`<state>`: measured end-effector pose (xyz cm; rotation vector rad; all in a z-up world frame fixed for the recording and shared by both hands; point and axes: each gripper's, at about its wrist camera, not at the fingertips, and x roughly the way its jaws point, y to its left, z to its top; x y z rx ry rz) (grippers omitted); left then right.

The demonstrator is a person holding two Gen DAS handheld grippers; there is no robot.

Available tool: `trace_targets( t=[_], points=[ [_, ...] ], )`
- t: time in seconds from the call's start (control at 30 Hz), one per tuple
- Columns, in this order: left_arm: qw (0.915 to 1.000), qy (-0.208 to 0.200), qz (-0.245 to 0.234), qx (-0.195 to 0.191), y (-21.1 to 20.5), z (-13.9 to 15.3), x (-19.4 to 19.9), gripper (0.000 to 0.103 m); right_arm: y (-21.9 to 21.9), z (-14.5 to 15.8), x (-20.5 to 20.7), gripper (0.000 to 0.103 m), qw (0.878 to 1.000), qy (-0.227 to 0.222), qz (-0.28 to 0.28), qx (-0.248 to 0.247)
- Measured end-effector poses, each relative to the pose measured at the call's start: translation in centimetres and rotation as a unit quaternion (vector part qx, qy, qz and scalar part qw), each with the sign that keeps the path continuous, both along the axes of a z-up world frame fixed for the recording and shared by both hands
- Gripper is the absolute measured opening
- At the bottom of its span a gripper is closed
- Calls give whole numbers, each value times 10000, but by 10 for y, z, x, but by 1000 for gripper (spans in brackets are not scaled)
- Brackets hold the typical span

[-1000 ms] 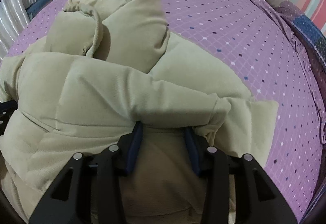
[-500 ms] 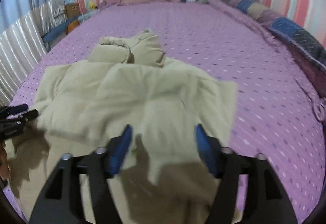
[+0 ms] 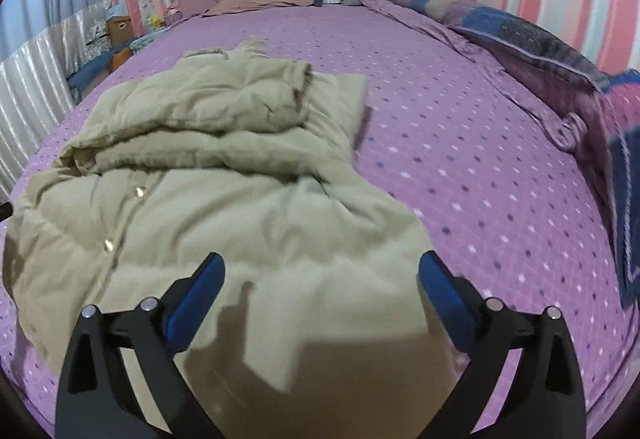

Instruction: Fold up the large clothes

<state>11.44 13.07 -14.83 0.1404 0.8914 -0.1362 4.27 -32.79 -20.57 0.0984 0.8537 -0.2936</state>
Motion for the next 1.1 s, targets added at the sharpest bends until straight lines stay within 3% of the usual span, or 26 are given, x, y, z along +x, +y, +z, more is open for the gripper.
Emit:
trace_targets(
  t=[0.13,0.23,0.43,0.57,0.7,0.9,1.1],
  points=[
    [9998,20,87,-201,29,-15,-15,96,-9,-2,-26,98,9989,-149,-268,-361],
    [9991,62,98,-398,41,-25,-18,96,-16,-5,-45,98,9938,-538,-580,-781],
    [9916,313,110,-1253,59,-55,-17,96,-12,-15,-73,98,9882,-1236,-126,-893],
    [9933,265,4,-1125,49,-71,-31,96,-20,-32,-81,98,9903,-1233,-183,-608],
    [9916,299,14,-1255,43,-83,-42,96,-23,-41,-96,98,9902,-1301,-267,-423],
    [9893,346,33,-1416,46,-86,-49,96,-31,-49,-110,98,9918,-1246,-264,-54],
    [9894,414,-18,-1395,45,-88,-46,99,-29,-55,-104,98,9934,-1125,-227,-35]
  ],
)
